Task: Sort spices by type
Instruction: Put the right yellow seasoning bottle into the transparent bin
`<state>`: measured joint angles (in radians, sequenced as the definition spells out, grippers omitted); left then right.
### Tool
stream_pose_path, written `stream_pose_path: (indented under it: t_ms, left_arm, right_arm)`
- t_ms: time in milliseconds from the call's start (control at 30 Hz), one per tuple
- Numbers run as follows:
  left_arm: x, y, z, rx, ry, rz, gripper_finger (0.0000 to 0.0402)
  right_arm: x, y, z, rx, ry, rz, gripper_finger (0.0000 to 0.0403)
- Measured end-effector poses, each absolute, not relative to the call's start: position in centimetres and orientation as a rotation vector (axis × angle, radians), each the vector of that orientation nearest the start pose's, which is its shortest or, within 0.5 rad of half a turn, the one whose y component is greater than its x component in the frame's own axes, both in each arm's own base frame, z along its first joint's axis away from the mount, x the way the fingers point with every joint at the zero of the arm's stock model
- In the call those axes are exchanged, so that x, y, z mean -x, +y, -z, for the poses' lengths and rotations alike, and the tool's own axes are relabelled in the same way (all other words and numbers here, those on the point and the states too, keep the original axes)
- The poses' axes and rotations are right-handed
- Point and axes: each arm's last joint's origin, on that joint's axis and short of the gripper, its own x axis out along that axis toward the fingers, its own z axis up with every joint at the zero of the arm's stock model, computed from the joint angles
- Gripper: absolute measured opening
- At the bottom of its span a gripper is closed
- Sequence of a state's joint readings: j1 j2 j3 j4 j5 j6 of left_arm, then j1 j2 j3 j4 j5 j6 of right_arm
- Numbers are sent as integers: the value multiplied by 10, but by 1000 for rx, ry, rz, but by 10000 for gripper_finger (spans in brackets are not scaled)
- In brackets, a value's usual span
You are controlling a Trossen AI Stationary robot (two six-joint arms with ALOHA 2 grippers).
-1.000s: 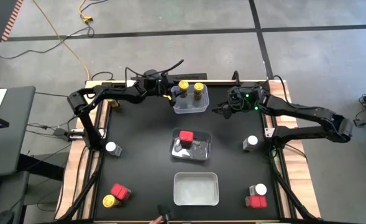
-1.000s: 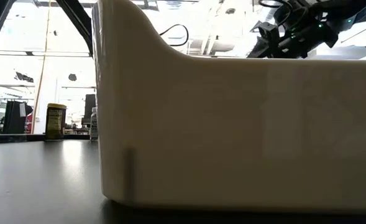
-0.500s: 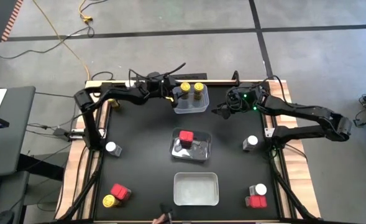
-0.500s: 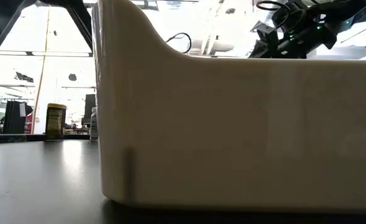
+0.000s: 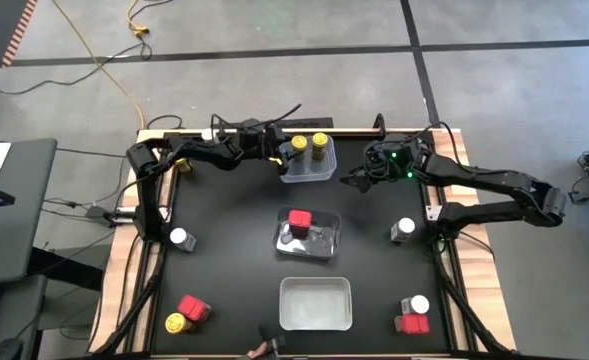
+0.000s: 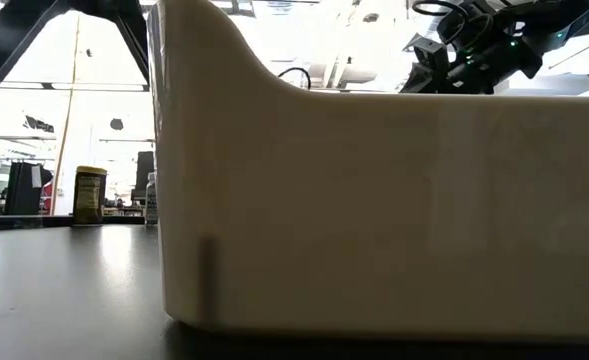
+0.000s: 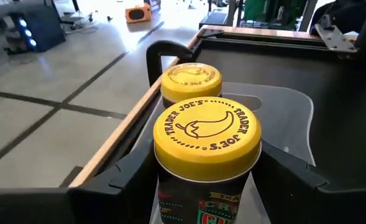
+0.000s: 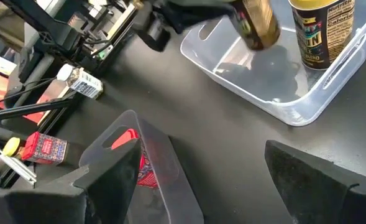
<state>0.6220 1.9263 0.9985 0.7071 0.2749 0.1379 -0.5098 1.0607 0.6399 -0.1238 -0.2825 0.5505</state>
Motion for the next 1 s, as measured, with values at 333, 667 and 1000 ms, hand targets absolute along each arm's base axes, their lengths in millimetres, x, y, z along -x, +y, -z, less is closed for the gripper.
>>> stream_pose_path:
  t_ms: [333, 667, 1000]
  left_arm:
    - [-332, 229, -168, -63, 190, -341, 226]
    - [-334, 231, -161, -9, 156, -365, 226]
    - [-333, 232, -159, 32, 168, -414, 226]
  right_arm:
    - [-197, -101, -239, -747, 434, 358, 369]
    - [-197, -101, -239, -748, 434, 358, 370]
    - [-197, -101, -239, -747, 434, 358, 369]
